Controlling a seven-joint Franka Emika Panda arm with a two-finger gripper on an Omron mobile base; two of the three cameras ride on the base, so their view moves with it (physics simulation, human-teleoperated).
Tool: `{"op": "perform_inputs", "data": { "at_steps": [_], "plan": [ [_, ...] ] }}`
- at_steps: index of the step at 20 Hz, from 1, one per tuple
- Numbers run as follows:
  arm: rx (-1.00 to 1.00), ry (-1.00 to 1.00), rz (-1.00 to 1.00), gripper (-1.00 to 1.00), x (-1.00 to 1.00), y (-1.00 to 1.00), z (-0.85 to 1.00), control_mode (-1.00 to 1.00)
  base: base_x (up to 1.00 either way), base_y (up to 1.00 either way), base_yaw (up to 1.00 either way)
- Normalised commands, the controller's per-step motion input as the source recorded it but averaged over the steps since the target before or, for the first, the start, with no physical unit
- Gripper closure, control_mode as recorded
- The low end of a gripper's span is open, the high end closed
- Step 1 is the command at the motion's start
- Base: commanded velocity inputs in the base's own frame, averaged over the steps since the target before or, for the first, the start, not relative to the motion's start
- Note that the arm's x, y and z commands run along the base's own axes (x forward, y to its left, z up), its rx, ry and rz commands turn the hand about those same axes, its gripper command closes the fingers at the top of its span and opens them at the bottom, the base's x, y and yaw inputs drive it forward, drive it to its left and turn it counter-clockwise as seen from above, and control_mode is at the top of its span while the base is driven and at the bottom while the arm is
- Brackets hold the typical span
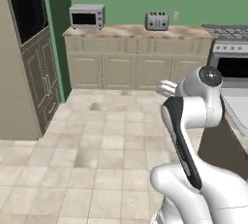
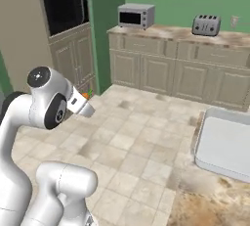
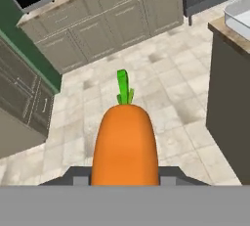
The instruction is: Place one carrot and one steak in each tupperware on the nearby counter, to pack two identical lunches.
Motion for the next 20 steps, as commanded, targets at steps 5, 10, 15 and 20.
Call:
{"op": "perform_inputs", "data": {
  "at_steps": [5,10,15,20],
  "plan": [
    [0.00,0.00,0.00,1.00,0.00,0.00,0.00,1.00,0.67,0.27,-0.75],
    [0.00,0.00,0.00,1.00,0.00,0.00,0.00,1.00,0.30,0.47,-0.88],
    [0.00,0.00,0.00,1.00,0.00,0.00,0.00,1.00,0.31,0.07,-0.90],
    [0.00,0.00,0.00,1.00,0.00,0.00,0.00,1.00,0.79,0.19,-0.72]
  ]
}}
